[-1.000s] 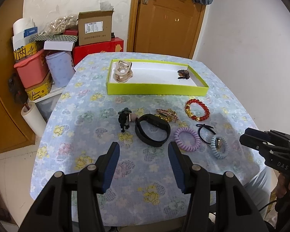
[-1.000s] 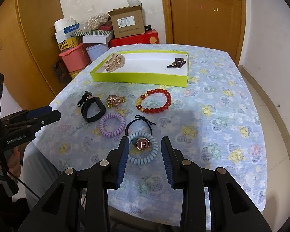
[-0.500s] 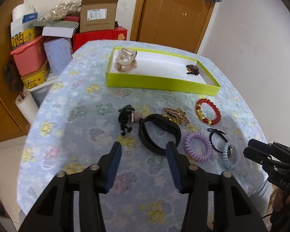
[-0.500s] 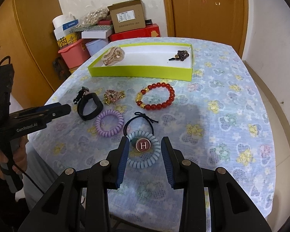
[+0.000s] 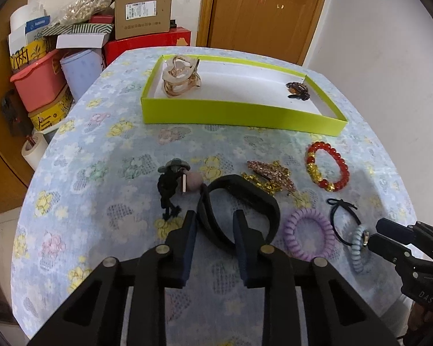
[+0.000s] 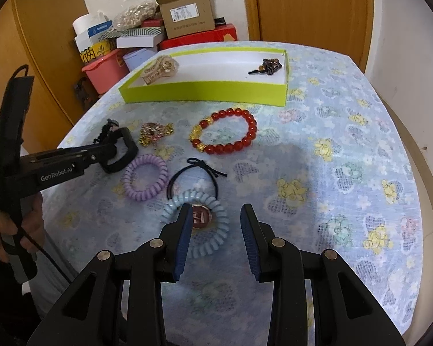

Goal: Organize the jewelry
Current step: 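Grasp the black wristband with the left tool while the right tool grasps the light blue coil hair tie, then carry the wristband and coil hair tie into the tray and open both tools, then withdraw both tools from the tray toward the remaining jewelry, then grasp the black clip with pink ball with the left tool while the right tool grasps the H-pendant hair tie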

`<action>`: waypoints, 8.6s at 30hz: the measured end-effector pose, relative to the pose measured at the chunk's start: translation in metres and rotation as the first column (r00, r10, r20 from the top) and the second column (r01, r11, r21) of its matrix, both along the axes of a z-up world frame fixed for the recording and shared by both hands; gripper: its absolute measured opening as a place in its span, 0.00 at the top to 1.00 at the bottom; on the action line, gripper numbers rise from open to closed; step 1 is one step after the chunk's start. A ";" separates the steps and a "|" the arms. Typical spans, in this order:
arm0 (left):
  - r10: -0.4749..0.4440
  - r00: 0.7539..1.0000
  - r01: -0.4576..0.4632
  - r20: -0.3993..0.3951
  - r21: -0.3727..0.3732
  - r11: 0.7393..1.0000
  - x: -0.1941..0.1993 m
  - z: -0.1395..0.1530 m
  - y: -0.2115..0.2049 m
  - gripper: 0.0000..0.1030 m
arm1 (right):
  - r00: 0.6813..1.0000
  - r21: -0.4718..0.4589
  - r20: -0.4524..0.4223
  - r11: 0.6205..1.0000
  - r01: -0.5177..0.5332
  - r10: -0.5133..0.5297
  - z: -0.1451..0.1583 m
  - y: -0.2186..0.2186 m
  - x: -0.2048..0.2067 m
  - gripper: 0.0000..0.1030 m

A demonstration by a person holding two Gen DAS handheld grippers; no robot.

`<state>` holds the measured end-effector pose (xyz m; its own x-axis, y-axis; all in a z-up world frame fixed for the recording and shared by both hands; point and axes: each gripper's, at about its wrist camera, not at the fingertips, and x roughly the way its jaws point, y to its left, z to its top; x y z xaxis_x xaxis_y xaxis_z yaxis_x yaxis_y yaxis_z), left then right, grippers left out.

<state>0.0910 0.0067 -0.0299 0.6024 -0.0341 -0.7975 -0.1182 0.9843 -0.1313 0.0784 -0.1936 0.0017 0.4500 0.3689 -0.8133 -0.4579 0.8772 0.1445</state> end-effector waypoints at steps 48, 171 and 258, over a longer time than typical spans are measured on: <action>-0.080 0.992 0.076 0.095 0.047 0.996 -0.022 0.019 -0.007 0.90 | 0.992 -0.015 0.108 0.998 -0.066 0.067 0.023 0.006 -0.016 0.91; -0.043 0.991 0.039 0.127 0.032 0.999 -0.056 0.056 -0.007 0.83 | 0.993 -0.014 0.112 1.000 0.025 -0.024 0.045 0.000 -0.023 0.67; -0.039 0.988 0.033 0.147 0.043 0.999 -0.021 0.030 0.012 0.85 | 0.990 0.060 0.126 0.996 -0.065 0.057 0.034 0.007 -0.021 0.89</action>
